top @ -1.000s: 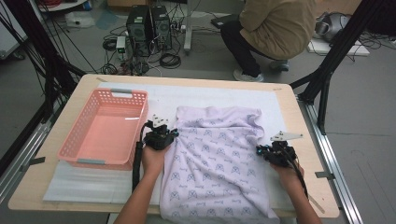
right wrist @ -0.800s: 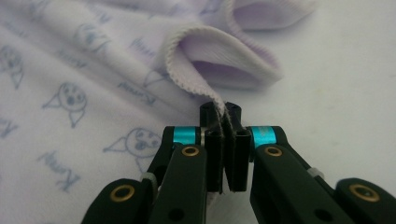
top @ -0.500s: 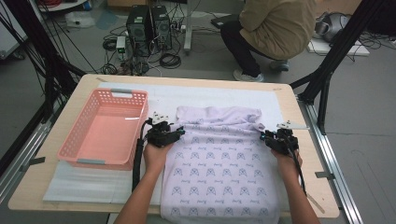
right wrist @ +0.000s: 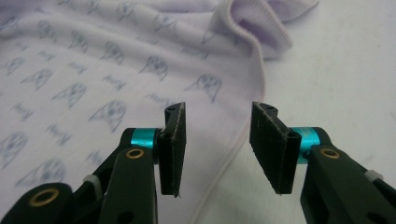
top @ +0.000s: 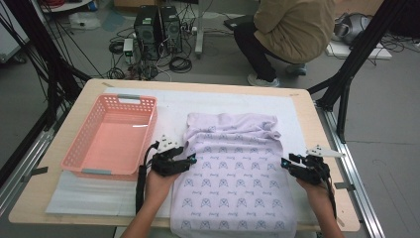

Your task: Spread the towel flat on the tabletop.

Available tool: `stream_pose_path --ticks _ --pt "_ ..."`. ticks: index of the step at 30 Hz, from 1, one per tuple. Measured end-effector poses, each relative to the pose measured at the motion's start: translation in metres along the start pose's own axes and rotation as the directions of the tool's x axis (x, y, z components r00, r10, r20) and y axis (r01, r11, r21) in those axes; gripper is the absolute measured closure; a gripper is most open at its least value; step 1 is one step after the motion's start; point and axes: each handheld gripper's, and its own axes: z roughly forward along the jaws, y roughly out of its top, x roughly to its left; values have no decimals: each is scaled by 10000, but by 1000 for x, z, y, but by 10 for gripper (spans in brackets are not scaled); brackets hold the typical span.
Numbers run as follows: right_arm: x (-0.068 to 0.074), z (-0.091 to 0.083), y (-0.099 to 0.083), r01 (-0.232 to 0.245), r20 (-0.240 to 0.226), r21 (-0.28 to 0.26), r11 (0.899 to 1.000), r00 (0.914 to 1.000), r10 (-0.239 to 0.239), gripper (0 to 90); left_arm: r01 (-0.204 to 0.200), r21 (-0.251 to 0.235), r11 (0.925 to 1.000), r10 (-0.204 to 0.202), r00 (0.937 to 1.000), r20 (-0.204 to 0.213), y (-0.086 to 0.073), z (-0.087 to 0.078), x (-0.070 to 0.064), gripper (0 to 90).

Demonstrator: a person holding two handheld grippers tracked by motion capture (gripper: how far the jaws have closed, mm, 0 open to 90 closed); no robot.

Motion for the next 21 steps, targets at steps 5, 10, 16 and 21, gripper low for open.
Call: stream_pose_path --ticks 5,10,16,21 --pt "12 -18 -15 223 5 276 9994 9998 -223 538 185 364 9992 -178 9996 -196 -19 -18 -3 439" --pt "20 -30 -33 94 1 511 9986 10000 -95 536 303 632 9975 -306 9995 37 -36 -34 -9 437" --pt "35 -38 -50 282 39 1159 9929 9996 -288 568 -261 889 9957 223 9988 434 -48 -43 -24 493" --pt "40 -48 -57 385 -38 1242 9915 9993 -383 861 -619 1078 9922 633 9979 -95 -52 -50 -34 865"
